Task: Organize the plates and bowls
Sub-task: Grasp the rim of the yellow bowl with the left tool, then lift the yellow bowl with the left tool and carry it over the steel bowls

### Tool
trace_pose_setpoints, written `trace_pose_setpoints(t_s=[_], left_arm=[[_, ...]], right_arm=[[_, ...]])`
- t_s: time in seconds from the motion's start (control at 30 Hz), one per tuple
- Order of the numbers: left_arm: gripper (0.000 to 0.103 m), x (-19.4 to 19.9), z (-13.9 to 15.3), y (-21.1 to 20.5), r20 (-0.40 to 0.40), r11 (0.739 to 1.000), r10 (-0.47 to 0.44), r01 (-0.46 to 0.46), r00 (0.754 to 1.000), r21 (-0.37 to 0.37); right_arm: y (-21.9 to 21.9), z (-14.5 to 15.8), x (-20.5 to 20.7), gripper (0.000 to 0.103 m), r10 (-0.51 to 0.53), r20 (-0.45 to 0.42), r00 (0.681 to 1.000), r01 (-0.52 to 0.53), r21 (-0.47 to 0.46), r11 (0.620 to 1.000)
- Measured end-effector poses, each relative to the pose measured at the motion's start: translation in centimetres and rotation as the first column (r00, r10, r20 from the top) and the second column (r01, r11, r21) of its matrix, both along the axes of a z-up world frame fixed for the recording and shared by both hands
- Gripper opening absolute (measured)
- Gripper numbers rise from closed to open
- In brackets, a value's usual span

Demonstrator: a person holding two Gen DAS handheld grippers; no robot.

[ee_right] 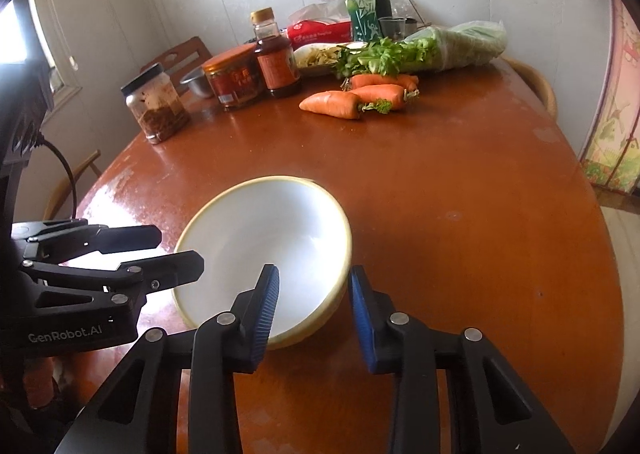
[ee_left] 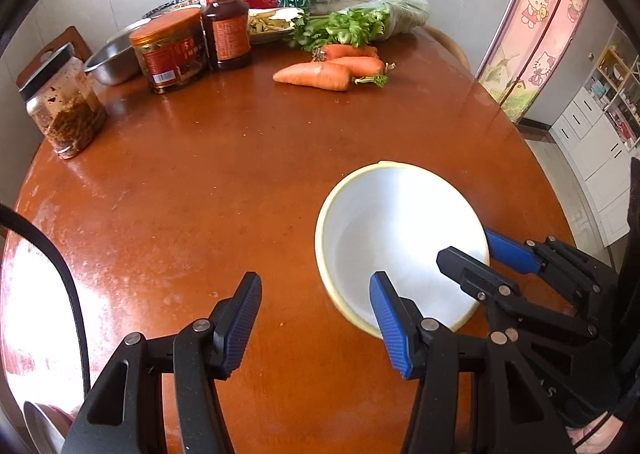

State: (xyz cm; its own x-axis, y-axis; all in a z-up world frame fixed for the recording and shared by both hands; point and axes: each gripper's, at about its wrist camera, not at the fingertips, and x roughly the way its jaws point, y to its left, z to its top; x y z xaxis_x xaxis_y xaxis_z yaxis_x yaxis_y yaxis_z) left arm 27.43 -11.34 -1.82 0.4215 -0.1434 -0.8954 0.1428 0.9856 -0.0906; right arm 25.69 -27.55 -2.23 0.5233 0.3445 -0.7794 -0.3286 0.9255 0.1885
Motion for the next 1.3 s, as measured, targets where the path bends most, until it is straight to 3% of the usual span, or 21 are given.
trace_pose_setpoints(t_s=[0.1,0.23,0.27,0.3,0.47,0.67,1.3], left_arm=[[0.056,0.5,-0.9,0.1,-0.032,1.0,0.016,-0.016,0.999,-0.007],[0.056,0.9,-2.0,0.7,-0.088,0.995,0.024,-0.033,0.996,-0.099],[0.052,0.9,-2.2,0.7,-0.093,0.993,0.02,-0.031,0.995,-0.111],[0.042,0.8,-2.3,0.6,-0.094,0.993,0.015,-0.026,0.995,-0.114],[0.036,0.3,-2.1,-0.1,-0.074,0.996,0.0,-0.006,0.997,-0.09],[0.036,-0.4,-0.6,0.0,-0.048,0.995,0.0,-0.005,0.999,-0.098],[0.036,-6.1,5.6,1.0,0.094,0.994,0.003,0.007,0.996,-0.113]], right_arm=[[0.0,0.0,-0.1,0.036,-0.002,-0.005,1.0,0.002,0.009,1.0],[0.3,0.0,-0.4,0.036,0.009,-0.001,1.0,-0.009,-0.003,1.0],[0.5,0.1,-0.5,0.035,0.013,0.0,1.0,-0.013,-0.006,1.0],[0.6,0.1,-0.7,0.034,0.021,0.001,1.0,-0.021,-0.006,1.0],[1.5,0.2,-1.2,0.033,0.038,0.02,0.999,-0.037,-0.039,0.999],[1.6,0.9,-1.9,0.033,0.033,0.042,0.999,-0.03,-0.063,0.998],[2.4,6.8,-7.5,0.034,0.042,0.154,0.987,-0.033,-0.059,0.998]])
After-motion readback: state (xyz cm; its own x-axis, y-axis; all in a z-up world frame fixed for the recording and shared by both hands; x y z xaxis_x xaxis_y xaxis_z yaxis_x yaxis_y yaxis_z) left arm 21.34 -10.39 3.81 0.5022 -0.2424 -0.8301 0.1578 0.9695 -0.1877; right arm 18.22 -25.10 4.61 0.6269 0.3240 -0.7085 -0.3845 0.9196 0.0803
